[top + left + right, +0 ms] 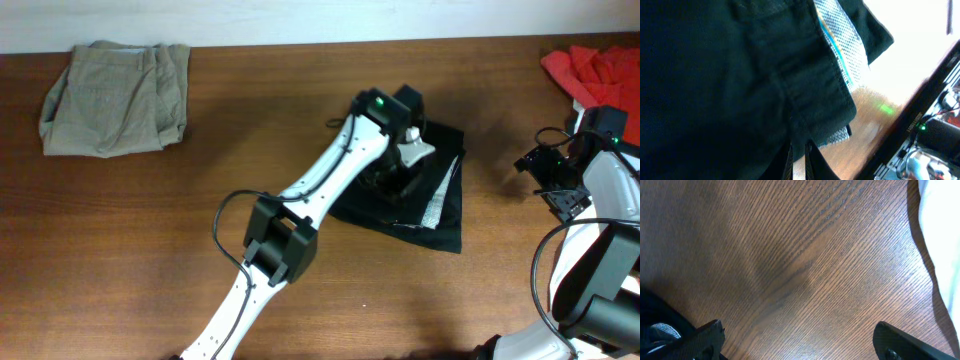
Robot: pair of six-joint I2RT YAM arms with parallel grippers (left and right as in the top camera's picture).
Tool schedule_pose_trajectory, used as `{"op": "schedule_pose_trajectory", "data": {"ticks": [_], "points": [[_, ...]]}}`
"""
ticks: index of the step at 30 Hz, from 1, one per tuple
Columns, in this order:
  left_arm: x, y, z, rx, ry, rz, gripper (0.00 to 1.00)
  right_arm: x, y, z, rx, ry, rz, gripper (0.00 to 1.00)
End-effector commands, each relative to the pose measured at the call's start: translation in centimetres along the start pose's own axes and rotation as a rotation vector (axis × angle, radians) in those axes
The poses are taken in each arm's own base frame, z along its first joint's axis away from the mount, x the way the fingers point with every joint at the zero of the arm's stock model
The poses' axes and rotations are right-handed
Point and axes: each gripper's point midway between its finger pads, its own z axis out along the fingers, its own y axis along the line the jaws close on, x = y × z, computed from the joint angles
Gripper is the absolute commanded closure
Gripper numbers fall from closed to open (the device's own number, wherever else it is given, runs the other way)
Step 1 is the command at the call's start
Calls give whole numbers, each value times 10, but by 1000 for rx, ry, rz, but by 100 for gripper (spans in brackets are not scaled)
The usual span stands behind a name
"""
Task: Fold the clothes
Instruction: 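Grasp the folded black shorts with the left gripper and drag them left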
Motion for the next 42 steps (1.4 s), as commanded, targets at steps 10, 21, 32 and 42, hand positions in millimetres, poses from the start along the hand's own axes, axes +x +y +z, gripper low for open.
{"op": "schedule_pose_trajectory", "data": {"ticks": [10, 21, 32, 42], "points": [[12, -20, 86, 87, 74, 75, 91, -4, 1, -4, -5, -13, 11, 1], [-40, 28, -74, -196, -251, 76, 1, -4, 1, -4, -5, -13, 11, 1], [-11, 168, -96, 17, -338, -177, 1, -4, 1, -4, -5, -13, 11, 1], [3, 142, -18, 225, -245, -173, 1, -4, 1, -4, -5, -13, 11, 1]]}}
